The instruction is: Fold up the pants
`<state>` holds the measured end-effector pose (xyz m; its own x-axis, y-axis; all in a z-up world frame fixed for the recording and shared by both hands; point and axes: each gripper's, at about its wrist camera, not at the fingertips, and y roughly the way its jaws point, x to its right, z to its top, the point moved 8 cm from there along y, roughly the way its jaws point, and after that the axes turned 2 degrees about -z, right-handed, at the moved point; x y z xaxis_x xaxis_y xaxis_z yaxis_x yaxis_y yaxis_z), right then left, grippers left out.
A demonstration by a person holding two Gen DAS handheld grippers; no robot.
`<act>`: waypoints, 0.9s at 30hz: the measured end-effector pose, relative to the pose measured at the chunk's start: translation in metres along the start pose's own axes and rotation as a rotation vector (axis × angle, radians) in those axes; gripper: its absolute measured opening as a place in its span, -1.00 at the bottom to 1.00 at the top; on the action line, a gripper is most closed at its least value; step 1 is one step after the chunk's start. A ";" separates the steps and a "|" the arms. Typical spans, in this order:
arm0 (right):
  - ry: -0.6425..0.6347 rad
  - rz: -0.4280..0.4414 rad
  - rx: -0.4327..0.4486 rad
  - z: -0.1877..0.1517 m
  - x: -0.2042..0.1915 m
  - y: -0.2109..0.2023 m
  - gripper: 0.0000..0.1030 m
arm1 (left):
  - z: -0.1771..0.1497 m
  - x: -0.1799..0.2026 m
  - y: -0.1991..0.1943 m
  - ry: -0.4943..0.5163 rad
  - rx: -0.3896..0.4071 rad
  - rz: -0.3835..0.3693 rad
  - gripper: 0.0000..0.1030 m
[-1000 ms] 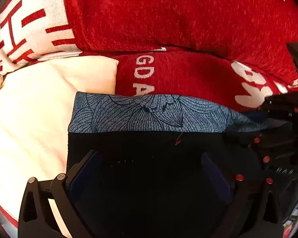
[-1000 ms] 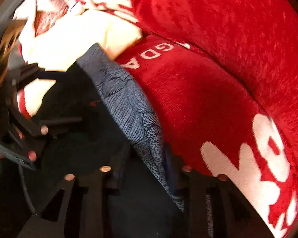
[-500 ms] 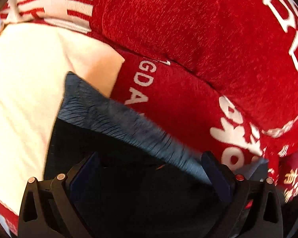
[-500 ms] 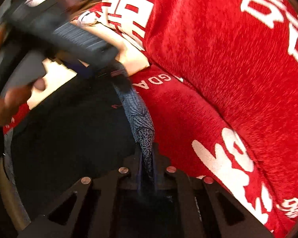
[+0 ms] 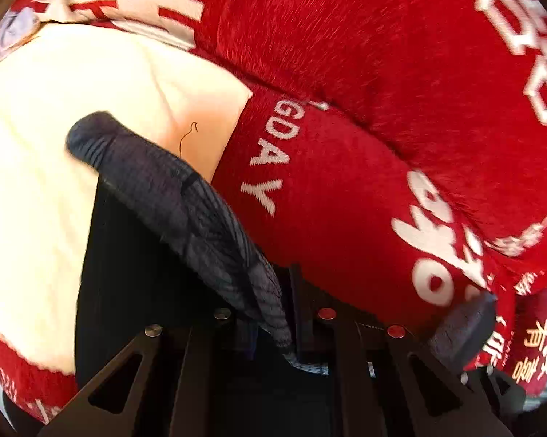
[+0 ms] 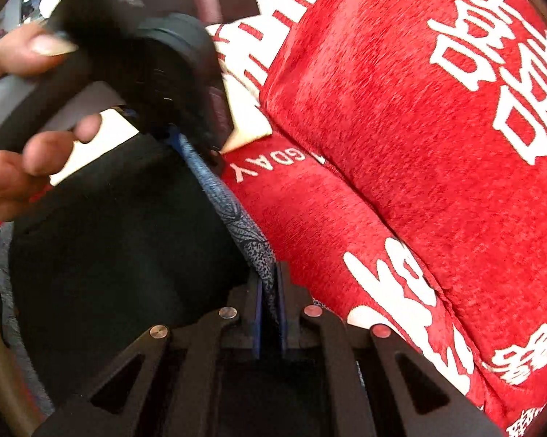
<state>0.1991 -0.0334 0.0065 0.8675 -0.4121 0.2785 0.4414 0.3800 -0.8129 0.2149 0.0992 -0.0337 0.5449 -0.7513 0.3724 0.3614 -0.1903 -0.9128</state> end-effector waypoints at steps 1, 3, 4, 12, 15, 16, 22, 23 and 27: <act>0.003 -0.005 0.006 -0.001 -0.001 -0.006 -0.85 | -0.007 0.001 -0.010 0.017 0.017 -0.008 -0.69; 0.004 -0.026 0.026 -0.003 -0.008 -0.025 -0.86 | -0.021 0.004 -0.033 0.056 0.058 -0.034 -0.69; 0.000 -0.040 0.036 -0.004 -0.013 -0.035 -0.86 | -0.028 0.003 -0.045 0.068 0.074 -0.047 -0.69; -0.007 -0.136 0.067 -0.041 -0.076 -0.103 -0.86 | -0.116 -0.024 -0.095 0.130 0.118 -0.139 -0.69; -0.002 -0.113 0.036 -0.068 -0.118 -0.109 -0.87 | -0.155 -0.051 -0.084 0.113 0.099 -0.144 -0.69; 0.001 -0.097 0.018 -0.078 -0.131 -0.104 -0.87 | -0.166 -0.060 -0.077 0.103 0.087 -0.143 -0.69; -0.023 -0.118 -0.092 -0.126 -0.181 -0.071 -0.87 | -0.203 -0.104 -0.040 0.045 0.056 -0.198 -0.59; -0.010 -0.126 -0.091 -0.127 -0.181 -0.070 -0.86 | -0.204 -0.106 -0.043 0.045 0.066 -0.213 -0.58; -0.014 -0.144 -0.101 -0.126 -0.182 -0.073 -0.78 | -0.212 -0.119 -0.053 0.061 0.083 -0.136 0.09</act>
<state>-0.0201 -0.0907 -0.0490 0.8002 -0.4447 0.4023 0.5369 0.2324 -0.8110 -0.0293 0.0642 -0.0655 0.4403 -0.7597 0.4786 0.4912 -0.2423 -0.8366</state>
